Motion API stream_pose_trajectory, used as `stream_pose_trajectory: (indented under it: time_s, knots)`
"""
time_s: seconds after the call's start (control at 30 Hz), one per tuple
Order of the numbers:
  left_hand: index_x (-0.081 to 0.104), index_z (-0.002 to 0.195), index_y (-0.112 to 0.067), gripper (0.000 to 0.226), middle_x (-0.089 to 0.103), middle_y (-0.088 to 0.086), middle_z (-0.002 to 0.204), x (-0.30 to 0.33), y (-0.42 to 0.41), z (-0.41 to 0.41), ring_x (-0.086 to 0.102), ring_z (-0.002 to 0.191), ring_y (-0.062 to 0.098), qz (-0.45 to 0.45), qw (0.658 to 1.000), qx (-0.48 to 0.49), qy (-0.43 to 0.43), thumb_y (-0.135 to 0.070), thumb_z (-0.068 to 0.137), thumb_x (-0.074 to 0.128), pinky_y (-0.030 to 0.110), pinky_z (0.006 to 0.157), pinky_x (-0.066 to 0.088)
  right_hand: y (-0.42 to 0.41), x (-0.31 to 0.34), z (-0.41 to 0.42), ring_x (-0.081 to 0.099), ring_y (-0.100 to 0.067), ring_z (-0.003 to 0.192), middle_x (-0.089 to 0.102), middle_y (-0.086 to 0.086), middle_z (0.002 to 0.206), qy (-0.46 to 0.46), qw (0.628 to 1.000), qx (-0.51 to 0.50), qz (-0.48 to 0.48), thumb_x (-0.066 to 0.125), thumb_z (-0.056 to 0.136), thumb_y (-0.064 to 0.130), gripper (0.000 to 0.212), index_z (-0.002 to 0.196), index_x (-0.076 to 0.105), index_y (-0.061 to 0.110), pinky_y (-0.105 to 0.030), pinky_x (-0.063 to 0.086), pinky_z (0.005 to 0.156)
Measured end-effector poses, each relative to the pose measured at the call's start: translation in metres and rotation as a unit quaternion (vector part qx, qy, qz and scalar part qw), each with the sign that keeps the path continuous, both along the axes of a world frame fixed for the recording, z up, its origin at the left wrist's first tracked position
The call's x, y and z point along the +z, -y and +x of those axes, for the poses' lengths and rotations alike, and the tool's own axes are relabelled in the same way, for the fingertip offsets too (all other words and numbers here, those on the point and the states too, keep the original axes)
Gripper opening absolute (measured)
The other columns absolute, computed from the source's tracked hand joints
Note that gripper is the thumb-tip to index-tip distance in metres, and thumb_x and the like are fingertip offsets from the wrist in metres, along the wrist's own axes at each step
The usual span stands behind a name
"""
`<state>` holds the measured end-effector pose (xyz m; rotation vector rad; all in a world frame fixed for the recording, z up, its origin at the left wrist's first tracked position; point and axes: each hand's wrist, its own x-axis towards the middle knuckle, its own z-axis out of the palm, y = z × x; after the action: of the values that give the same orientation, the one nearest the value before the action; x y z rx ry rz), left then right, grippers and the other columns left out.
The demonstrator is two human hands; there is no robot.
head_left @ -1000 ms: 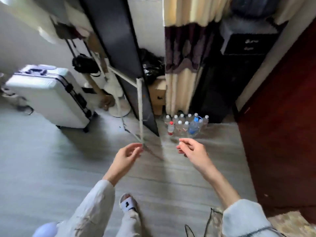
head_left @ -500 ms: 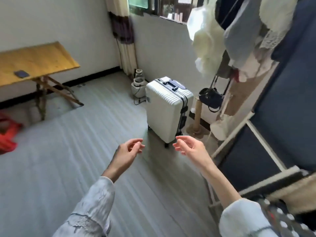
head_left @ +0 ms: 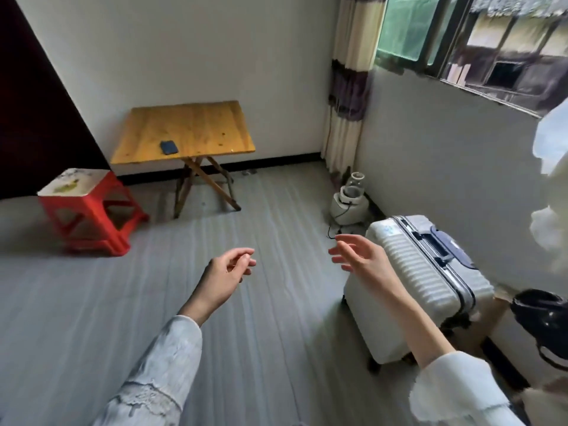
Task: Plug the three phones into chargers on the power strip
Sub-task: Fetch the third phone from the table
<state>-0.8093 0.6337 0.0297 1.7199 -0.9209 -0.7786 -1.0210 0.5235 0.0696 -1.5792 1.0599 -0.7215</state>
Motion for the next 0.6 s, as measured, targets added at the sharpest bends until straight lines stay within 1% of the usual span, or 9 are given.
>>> stream_pose_trajectory:
  time_s: [0.1, 0.2, 0.27, 0.37, 0.5, 0.6]
  knots:
    - [0.059, 0.105, -0.013, 0.019, 0.065, 0.005, 0.091, 0.006, 0.044, 0.042, 0.06, 0.077, 0.012, -0.003, 0.999, 0.043, 0.002, -0.01, 0.094, 0.043, 0.022, 0.069, 0.045, 0.068, 0.006, 0.05, 0.063, -0.019, 0.078, 0.067, -0.002, 0.082, 0.002, 0.999, 0.037, -0.003, 0.051, 0.092, 0.016, 0.017, 0.105, 0.06, 0.012, -0.028, 0.049, 0.072]
    - [0.059, 0.105, -0.014, 0.02, 0.065, 0.003, 0.091, 0.011, 0.074, 0.093, 0.061, 0.08, 0.013, 0.005, 0.996, 0.091, 0.011, -0.01, 0.094, 0.043, 0.022, 0.069, 0.045, 0.12, 0.011, 0.106, 0.066, -0.017, 0.079, 0.069, 0.003, 0.081, 0.005, 0.997, 0.079, -0.008, 0.051, 0.092, 0.02, 0.009, 0.096, 0.06, 0.022, -0.031, 0.051, 0.075]
    - [0.059, 0.106, -0.014, 0.02, 0.065, 0.003, 0.092, 0.01, 0.092, 0.129, 0.061, 0.082, 0.015, 0.004, 0.993, 0.121, 0.014, -0.011, 0.094, 0.043, 0.024, 0.071, 0.046, 0.148, 0.009, 0.146, 0.067, -0.014, 0.08, 0.07, 0.004, 0.083, 0.006, 0.994, 0.107, -0.008, 0.052, 0.092, 0.023, 0.009, 0.094, 0.059, 0.027, -0.03, 0.051, 0.077]
    - [0.059, 0.104, -0.016, 0.019, 0.065, 0.003, 0.092, 0.006, 0.122, 0.181, 0.062, 0.082, 0.015, -0.003, 0.988, 0.152, 0.008, -0.011, 0.094, 0.043, 0.025, 0.072, 0.047, 0.185, 0.004, 0.21, 0.067, -0.012, 0.079, 0.07, 0.003, 0.085, 0.005, 0.991, 0.137, -0.009, 0.051, 0.092, 0.024, 0.009, 0.096, 0.059, 0.025, -0.028, 0.052, 0.075]
    - [0.059, 0.108, -0.013, 0.021, 0.065, 0.001, 0.091, -0.003, 0.168, 0.26, 0.061, 0.083, 0.015, -0.006, 0.985, 0.171, -0.002, -0.01, 0.094, 0.043, 0.025, 0.072, 0.047, 0.233, -0.004, 0.303, 0.066, -0.011, 0.079, 0.069, 0.003, 0.085, -0.004, 0.987, 0.163, -0.01, 0.051, 0.092, 0.023, 0.011, 0.1, 0.059, 0.022, -0.025, 0.052, 0.074]
    - [0.058, 0.109, -0.012, 0.022, 0.065, 0.001, 0.091, -0.008, 0.201, 0.33, 0.061, 0.081, 0.012, -0.012, 0.984, 0.175, -0.005, -0.01, 0.094, 0.043, 0.023, 0.071, 0.046, 0.268, -0.008, 0.378, 0.066, -0.017, 0.082, 0.069, -0.003, 0.088, -0.01, 0.986, 0.168, -0.014, 0.051, 0.092, 0.021, 0.013, 0.102, 0.059, 0.019, -0.03, 0.053, 0.077]
